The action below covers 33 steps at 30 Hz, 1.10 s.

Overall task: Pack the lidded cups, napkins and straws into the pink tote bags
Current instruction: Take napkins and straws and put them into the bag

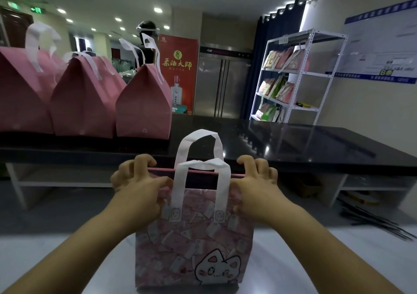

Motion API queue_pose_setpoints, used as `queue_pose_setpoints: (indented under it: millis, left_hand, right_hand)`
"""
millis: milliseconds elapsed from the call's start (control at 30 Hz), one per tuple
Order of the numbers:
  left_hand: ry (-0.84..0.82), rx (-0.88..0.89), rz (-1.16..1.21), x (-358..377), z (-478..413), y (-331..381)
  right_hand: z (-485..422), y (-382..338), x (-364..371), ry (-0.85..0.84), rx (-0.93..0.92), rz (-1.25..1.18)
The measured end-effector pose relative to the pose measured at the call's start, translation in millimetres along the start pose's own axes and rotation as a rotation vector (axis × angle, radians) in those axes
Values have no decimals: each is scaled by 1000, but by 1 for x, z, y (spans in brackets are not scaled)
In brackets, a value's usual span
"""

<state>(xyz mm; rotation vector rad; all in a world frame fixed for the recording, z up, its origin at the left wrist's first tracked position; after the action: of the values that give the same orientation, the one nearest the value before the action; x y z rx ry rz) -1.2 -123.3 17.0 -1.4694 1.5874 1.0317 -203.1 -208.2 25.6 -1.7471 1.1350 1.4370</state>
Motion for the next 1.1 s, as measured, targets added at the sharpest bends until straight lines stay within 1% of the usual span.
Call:
queue_pose_setpoints:
  millis: [67,133,167,267,333,500,633,800,967,1033,1100]
  left_hand:
    - [-59,49,-36,0,-4,-1]
    - [-144,84,-12,2,-10,-4]
    - [-187,102,12,3,-13,-6]
    - [-253,166,101,4,-18,-8]
    - [-220,206,163,2,-18,-9]
    - [-109,273,287,-4,-17,-7]
    - [-29,302,323,-6,-13,-8]
    - [12,314,305,-4,-13,-10]
    - [68,442,225,-8,-9,-8]
    - [63,494,211,-8,-8,-7]
    - [46,564,173,-8,-7,-4]
  right_hand:
    - [-5,0,3,-81,-19,-5]
    - [-10,1,6,-180,-20,-13]
    - [-11,2,7,-201,-20,-23]
    - [-12,3,3,-163,-30,-109]
    - [-11,4,2,-116,-47,-145]
    - [-10,6,2,18,-101,-150]
    - [-6,6,3,57,-145,-215]
    - [-4,9,2,119,-145,-264]
    - [4,7,2,215,-207,-310]
    - [7,4,0,266,-256,-275]
    - [9,1,3,267,-295,-229]
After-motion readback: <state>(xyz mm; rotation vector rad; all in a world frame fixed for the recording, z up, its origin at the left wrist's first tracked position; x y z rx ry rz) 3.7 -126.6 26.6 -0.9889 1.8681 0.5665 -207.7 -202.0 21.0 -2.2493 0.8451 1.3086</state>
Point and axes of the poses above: each hand's wrist, its own z-axis away from the middle knuckle, its own x-axis out of the palm, y = z × x, the point moved 7 cm from there along -z, towards the middle knuckle, and after that the axes turned 11 degrees about x, right-handed, at the moved point
